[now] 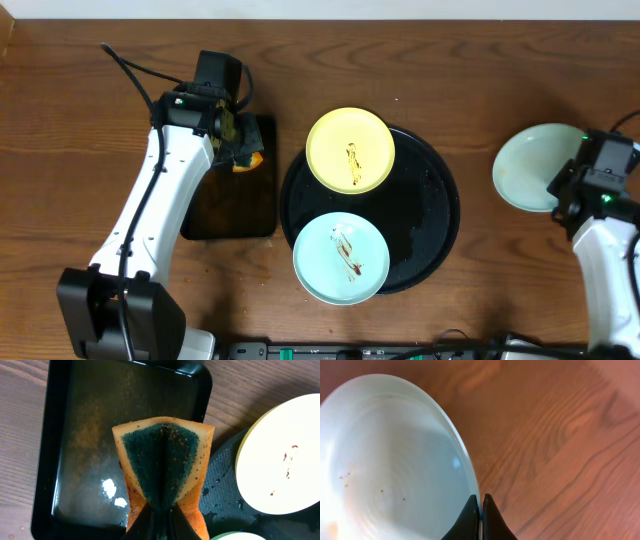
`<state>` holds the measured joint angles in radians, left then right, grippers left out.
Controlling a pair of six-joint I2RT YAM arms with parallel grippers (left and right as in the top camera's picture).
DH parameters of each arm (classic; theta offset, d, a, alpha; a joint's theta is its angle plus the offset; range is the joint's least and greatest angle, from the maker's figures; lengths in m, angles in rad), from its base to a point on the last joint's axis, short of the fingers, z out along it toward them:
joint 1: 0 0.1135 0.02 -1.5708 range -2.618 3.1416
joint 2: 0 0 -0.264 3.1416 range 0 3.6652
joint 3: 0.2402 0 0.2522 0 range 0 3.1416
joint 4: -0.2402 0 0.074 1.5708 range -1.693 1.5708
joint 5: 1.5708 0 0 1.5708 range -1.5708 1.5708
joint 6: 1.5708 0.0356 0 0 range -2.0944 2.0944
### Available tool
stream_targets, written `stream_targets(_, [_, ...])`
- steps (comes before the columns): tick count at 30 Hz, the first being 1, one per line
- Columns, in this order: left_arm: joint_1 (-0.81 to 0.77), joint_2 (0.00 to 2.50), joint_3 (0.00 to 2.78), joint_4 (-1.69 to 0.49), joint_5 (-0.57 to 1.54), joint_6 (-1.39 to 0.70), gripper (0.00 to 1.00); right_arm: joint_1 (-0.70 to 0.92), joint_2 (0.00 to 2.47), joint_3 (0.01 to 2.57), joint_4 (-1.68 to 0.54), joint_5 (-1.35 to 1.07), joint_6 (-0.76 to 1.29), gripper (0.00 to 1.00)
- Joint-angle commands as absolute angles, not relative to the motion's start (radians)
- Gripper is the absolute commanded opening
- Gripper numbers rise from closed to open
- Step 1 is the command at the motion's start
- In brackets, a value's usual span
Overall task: Clean dirty plates on tray and stack at the side
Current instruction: 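Lift the pale green plate with right gripper and set it right of tray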
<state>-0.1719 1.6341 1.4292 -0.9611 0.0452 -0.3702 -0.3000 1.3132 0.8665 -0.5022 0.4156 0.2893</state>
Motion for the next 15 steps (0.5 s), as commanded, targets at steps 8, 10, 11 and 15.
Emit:
stream_targets(8, [-0.169,1.613,1.433,-0.960,0.041,-0.376,0.07,-0.384,1.460,0.862,-0.437,0.141,0.306,0.43])
stream_targets(10, [-0.169,1.613,1.433,-0.960,0.041,-0.376,0.07,-0.382,1.436,0.869,-0.415,-0.034,0.253,0.43])
stream_targets(11, [-0.169,1.613,1.433,-0.960,0.041,-0.376,0.07,-0.379,1.428,0.869,-0.405,-0.109,0.233,0.42])
stream_targets(15, [-0.170,1.613,1.433,-0.960,0.041,-0.376,0.07,-0.290,1.410,0.869,-0.386,-0.485,0.154,0.40])
